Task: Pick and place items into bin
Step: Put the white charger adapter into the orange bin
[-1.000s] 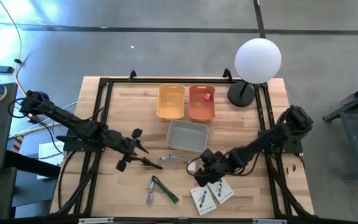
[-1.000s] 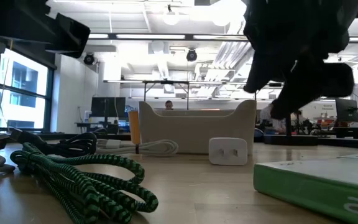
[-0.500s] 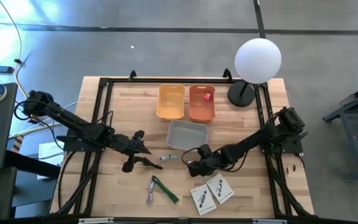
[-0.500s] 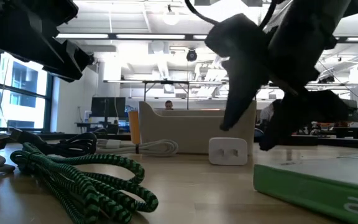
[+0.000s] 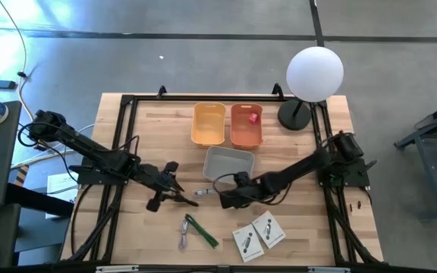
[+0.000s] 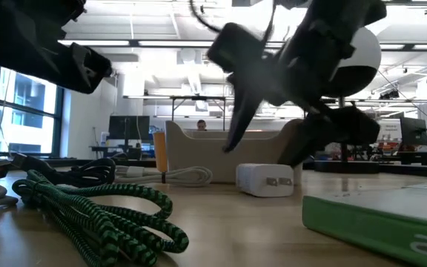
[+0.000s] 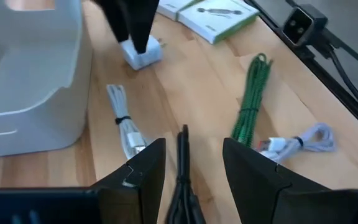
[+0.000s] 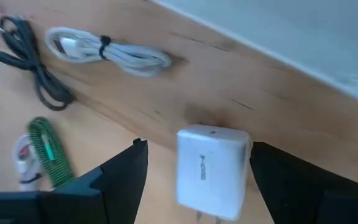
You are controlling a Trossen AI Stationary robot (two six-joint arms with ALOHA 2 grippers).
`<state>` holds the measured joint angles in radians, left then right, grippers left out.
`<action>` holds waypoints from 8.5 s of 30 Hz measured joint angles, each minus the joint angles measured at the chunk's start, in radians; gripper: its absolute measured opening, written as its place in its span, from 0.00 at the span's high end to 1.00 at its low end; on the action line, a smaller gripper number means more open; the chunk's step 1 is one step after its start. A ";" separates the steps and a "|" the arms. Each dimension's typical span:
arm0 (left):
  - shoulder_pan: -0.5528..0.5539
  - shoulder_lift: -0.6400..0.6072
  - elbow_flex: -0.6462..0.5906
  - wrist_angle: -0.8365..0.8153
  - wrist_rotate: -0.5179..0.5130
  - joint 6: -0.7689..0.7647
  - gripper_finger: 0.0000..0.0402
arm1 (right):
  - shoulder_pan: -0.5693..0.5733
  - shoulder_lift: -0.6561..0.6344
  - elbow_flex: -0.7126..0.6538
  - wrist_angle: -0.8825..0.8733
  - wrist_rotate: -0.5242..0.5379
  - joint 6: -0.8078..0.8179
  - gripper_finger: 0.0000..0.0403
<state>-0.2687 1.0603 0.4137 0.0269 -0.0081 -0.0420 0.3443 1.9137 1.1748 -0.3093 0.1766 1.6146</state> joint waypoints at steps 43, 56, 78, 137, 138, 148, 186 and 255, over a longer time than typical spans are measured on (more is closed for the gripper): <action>0.000 0.000 0.000 -0.007 -0.028 -0.015 0.63 | 0.081 0.180 0.331 -0.633 -0.058 -0.264 0.39; 0.000 -0.001 0.000 -0.007 -0.029 -0.025 0.63 | 0.020 0.164 0.331 -0.651 -0.026 -0.435 0.34; 0.000 -0.001 0.000 -0.007 -0.029 -0.046 0.63 | -0.025 0.169 0.292 -0.652 -0.080 -0.523 0.35; 0.000 -0.001 0.000 -0.007 -0.062 -0.049 0.63 | 0.080 0.170 0.284 -0.504 -0.257 -0.541 0.47; 0.000 -0.001 0.000 -0.007 -0.062 -0.054 0.63 | 0.081 0.170 0.284 -0.500 -0.256 -0.541 0.49; 0.000 -0.001 0.000 -0.007 -0.060 -0.068 0.63 | 0.081 0.169 0.283 -0.485 -0.265 -0.541 0.54; 0.000 -0.001 0.000 -0.007 -0.025 -0.072 0.63 | 0.031 0.095 0.282 -0.196 -0.237 -0.662 0.55; -0.001 -0.001 0.000 -0.027 -0.026 -0.157 0.63 | -0.696 -0.349 0.283 -0.436 -0.329 -1.396 0.55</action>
<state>-0.2695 1.0595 0.4138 0.0002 -0.0338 -0.1991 -0.3513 1.5646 1.4574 -0.7451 -0.1529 0.2182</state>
